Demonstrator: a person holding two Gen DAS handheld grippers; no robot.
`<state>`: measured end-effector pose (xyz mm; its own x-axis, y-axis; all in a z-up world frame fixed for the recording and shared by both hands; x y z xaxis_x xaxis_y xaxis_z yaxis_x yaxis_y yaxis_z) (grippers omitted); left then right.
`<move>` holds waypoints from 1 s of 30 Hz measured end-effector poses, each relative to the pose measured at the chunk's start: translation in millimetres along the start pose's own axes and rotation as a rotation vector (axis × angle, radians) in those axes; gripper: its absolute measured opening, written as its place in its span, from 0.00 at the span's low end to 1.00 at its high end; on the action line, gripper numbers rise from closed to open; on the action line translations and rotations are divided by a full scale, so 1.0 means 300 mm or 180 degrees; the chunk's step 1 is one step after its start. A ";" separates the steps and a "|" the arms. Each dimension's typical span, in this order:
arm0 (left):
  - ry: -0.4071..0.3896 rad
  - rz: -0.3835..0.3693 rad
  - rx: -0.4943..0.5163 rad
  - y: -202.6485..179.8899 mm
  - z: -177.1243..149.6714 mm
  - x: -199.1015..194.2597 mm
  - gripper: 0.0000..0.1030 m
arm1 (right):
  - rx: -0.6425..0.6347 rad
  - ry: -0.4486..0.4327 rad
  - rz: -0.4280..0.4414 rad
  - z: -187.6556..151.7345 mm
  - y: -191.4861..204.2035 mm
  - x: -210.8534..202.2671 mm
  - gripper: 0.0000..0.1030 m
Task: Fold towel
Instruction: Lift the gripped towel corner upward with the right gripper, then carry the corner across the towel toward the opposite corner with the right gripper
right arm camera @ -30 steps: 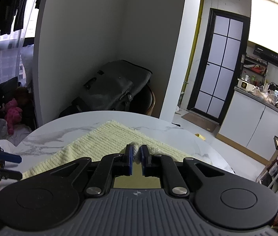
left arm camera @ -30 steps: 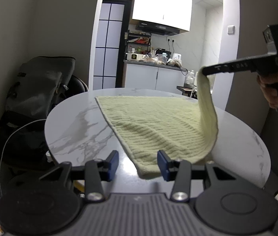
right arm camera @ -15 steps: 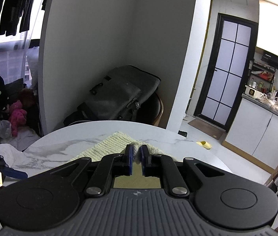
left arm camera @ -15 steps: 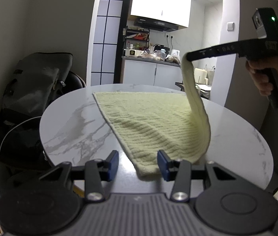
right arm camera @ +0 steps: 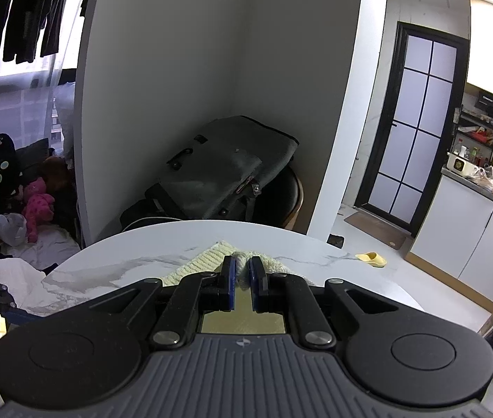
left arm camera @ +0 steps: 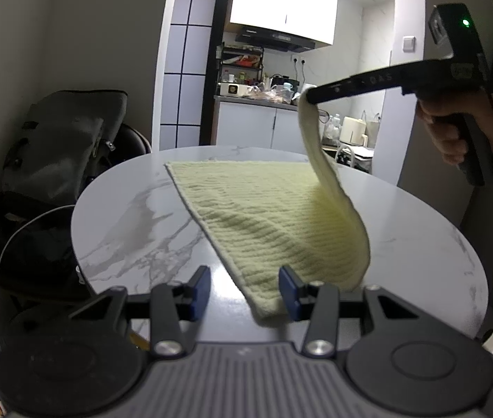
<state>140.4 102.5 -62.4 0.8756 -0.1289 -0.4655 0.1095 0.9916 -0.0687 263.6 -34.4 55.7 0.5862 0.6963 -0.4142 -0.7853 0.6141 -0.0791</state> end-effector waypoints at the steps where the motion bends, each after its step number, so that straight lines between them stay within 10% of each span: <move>1: 0.0007 -0.0007 0.0001 0.000 0.000 0.002 0.45 | 0.0000 -0.0002 0.0003 0.003 0.001 0.006 0.09; 30: 0.0115 -0.0081 0.0146 0.007 -0.007 -0.002 0.45 | 0.0001 -0.0019 0.0073 0.098 0.024 0.218 0.09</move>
<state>139.0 104.6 -64.2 0.8547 -0.1537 -0.4958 0.1538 0.9873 -0.0408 302.0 26.5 54.7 0.5694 0.7123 -0.4104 -0.7984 0.5981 -0.0695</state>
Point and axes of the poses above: each gripper's, at about its wrist camera, not at the fingertips, and x roughly the way its jaws point, y to its left, z to its top, the point moved 10 cm from there along x, roughly the way its jaws point, and after that the axes turned 5 degrees about z, right-handed, at the moved point
